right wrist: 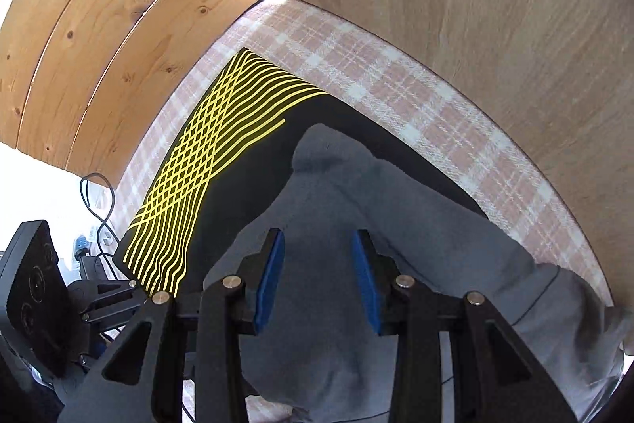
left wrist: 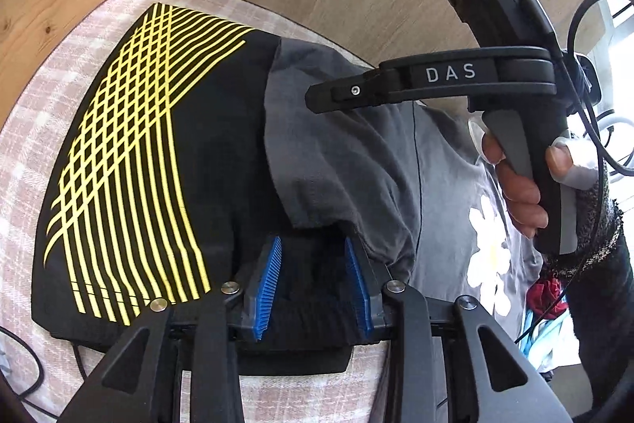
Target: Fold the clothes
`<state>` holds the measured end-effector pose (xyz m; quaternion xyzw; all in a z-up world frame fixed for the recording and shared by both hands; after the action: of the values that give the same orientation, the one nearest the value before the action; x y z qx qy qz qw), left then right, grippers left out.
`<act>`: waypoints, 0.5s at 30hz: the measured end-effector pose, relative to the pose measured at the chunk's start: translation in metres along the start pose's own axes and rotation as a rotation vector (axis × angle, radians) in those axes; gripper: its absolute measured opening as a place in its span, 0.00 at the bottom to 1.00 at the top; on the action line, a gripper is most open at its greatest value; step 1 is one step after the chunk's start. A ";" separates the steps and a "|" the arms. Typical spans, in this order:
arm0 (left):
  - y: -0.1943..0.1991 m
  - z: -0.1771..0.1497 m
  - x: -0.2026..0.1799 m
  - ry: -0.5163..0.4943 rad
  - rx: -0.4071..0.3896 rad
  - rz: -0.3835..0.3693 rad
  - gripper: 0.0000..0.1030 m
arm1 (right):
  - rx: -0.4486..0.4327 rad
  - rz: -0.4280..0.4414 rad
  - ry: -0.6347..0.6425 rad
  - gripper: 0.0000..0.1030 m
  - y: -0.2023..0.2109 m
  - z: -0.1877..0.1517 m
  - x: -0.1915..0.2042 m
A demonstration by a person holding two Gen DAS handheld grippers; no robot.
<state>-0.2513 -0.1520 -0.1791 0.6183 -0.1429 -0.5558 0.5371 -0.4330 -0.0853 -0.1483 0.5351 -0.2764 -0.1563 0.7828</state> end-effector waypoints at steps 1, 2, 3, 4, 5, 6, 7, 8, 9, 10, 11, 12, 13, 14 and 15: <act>-0.002 -0.003 -0.004 -0.025 -0.005 0.033 0.31 | -0.001 -0.004 0.004 0.35 0.002 -0.001 0.001; -0.004 -0.004 -0.007 -0.043 -0.013 0.065 0.30 | -0.004 -0.006 0.012 0.35 0.006 -0.003 0.003; -0.005 -0.003 -0.007 -0.047 -0.025 0.087 0.30 | -0.006 -0.009 0.028 0.35 0.010 -0.006 0.006; -0.004 0.000 -0.006 -0.044 -0.041 0.110 0.29 | -0.006 -0.014 0.047 0.35 0.014 -0.008 0.010; -0.003 0.003 -0.005 -0.040 -0.058 0.133 0.29 | -0.005 -0.019 0.067 0.35 0.019 -0.012 0.014; 0.000 0.006 -0.003 -0.037 -0.080 0.155 0.29 | -0.004 -0.023 0.084 0.35 0.022 -0.016 0.017; 0.006 0.010 -0.001 -0.034 -0.109 0.175 0.29 | -0.004 -0.021 0.098 0.35 0.025 -0.020 0.020; 0.011 0.013 0.001 -0.033 -0.128 0.185 0.29 | -0.004 -0.016 0.114 0.35 0.027 -0.026 0.024; 0.015 0.015 0.003 -0.034 -0.134 0.180 0.29 | -0.006 -0.008 0.136 0.35 0.029 -0.031 0.029; 0.019 0.017 0.005 -0.034 -0.141 0.176 0.29 | -0.008 0.003 0.163 0.35 0.030 -0.036 0.036; 0.024 0.019 0.007 -0.035 -0.147 0.172 0.29 | -0.010 0.012 0.186 0.35 0.029 -0.041 0.042; 0.027 0.020 0.008 -0.039 -0.151 0.169 0.29 | -0.011 0.018 0.206 0.35 0.026 -0.044 0.049; 0.030 0.021 0.010 -0.046 -0.151 0.169 0.29 | -0.009 0.021 0.227 0.35 0.024 -0.048 0.056; 0.031 0.021 0.011 -0.052 -0.151 0.172 0.29 | -0.005 0.015 0.251 0.35 0.020 -0.050 0.063; 0.032 0.021 0.012 -0.054 -0.150 0.177 0.29 | 0.002 -0.001 0.275 0.35 0.013 -0.049 0.068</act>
<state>-0.2513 -0.1846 -0.1549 0.5460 -0.1694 -0.5318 0.6248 -0.3494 -0.0802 -0.1313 0.5524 -0.1665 -0.0816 0.8127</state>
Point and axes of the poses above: each gripper's, at about its wrist camera, not at the fingertips, and y roughly against the way its jaws point, x to its left, z to its top, the point moved 2 cm from there along -y, roughly the way its jaws point, and after that the axes turned 15 degrees about y, right-handed, at the moved point
